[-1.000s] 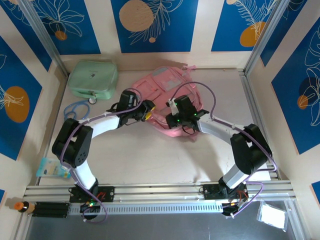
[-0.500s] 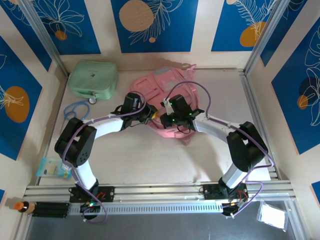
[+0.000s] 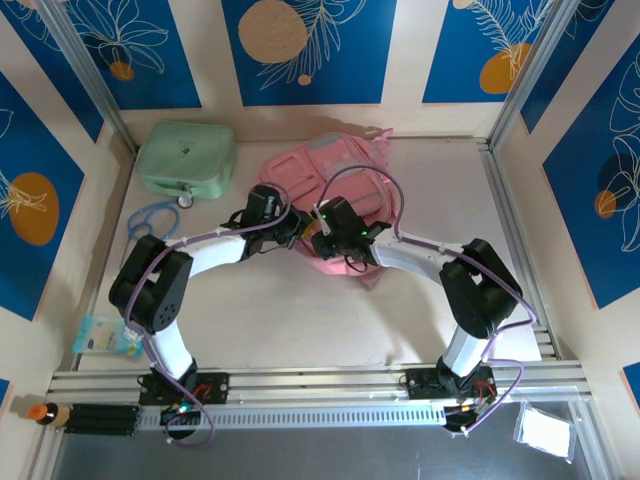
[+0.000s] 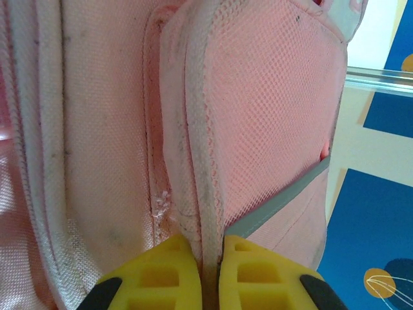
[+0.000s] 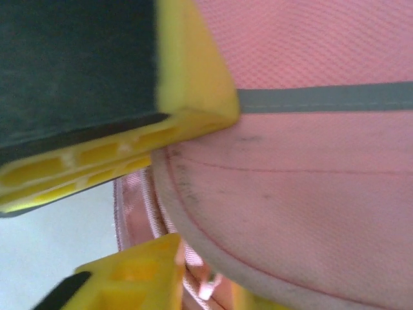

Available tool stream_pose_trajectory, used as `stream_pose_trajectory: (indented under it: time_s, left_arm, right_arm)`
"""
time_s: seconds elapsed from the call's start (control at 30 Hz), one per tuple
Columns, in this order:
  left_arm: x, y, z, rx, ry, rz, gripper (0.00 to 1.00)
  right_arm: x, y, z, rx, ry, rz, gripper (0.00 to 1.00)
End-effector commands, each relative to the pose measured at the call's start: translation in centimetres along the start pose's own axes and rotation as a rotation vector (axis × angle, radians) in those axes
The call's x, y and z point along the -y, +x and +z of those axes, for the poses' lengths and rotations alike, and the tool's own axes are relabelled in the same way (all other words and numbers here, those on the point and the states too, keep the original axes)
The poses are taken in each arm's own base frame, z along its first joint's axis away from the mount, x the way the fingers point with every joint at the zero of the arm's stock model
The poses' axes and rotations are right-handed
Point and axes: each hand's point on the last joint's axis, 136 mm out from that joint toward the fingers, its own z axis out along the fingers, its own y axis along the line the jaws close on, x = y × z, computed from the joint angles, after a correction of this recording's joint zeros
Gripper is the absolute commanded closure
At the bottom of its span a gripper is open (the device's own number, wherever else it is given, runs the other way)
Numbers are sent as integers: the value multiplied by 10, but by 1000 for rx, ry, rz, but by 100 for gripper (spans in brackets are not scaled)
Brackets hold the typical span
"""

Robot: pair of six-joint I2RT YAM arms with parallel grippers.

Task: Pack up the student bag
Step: Zip the student bag at the top-center of the table.

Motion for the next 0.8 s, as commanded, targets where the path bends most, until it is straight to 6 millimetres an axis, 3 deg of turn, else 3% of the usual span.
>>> stream_pose_trajectory:
  time_s: [0.0, 0.17, 0.43, 0.77]
  left_arm:
    - [24, -2, -5, 8, 61, 46, 100]
    - [18, -10, -5, 25, 44, 49, 100]
    - [12, -17, -1, 17, 26, 75, 100]
    - [-8, -24, -9, 25, -57, 115, 100]
  right_arm:
    - [13, -22, -4, 71, 81, 33, 86]
    - [29, -13, -20, 83, 104, 64, 96]
    - [68, 22, -36, 53, 115, 100, 97]
    - [124, 15, -49, 3, 209, 324, 100]
